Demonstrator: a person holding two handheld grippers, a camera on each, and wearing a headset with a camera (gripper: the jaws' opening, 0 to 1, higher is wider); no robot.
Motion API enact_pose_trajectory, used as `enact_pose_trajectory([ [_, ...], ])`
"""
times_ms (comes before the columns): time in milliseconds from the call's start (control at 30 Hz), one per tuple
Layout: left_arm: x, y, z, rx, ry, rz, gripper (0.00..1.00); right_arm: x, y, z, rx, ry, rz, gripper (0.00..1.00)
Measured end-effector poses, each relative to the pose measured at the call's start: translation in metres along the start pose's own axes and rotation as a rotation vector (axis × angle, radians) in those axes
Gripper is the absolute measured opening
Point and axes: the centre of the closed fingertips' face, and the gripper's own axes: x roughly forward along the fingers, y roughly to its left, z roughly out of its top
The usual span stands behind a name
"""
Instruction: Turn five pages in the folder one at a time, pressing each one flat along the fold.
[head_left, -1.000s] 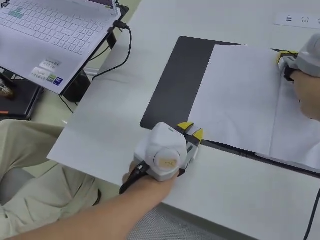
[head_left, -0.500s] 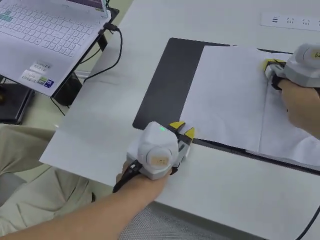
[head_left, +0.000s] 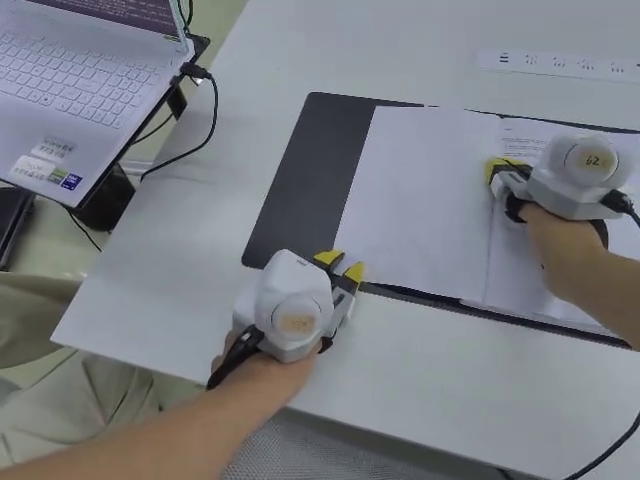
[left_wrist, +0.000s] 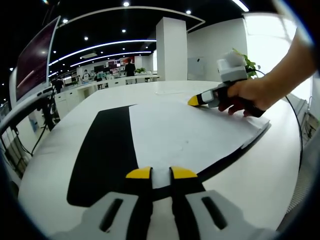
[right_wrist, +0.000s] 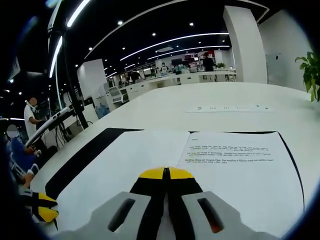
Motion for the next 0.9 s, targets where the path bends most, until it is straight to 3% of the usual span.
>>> enact_pose_trajectory([
  [300,0.0,0.0,0.0,0.004,0.001,0.0,0.12,-0.034,0.019,-0.006,0.016,0.017,0.025,0.0],
  [900,0.001,-0.001,-0.002,0.026,-0.002,-0.01,0.11,-0.079,0.042,-0.031,0.024,0.042,0.048,0.0],
])
